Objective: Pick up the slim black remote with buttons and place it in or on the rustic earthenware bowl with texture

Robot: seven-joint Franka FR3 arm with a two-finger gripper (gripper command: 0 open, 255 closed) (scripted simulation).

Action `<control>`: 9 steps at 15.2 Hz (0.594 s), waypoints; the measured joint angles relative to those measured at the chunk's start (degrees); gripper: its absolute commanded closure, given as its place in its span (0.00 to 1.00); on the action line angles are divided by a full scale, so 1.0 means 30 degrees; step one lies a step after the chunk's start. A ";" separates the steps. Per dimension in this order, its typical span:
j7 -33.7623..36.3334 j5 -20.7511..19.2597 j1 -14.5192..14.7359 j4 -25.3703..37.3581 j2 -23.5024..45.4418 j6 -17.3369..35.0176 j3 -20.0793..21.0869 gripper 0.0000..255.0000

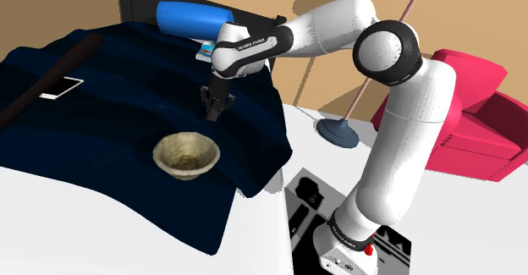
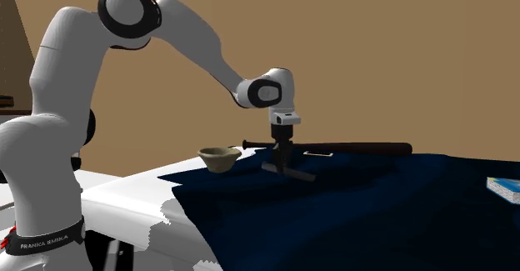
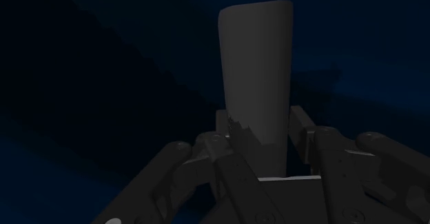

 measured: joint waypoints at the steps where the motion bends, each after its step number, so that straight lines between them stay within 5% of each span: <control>1: 0.0024 -0.0004 0.0010 0.0185 -0.0064 -0.0246 0.0006 1.00; 9: 0.0039 0.0028 -0.0038 0.1010 -0.0968 -0.1980 0.0003 1.00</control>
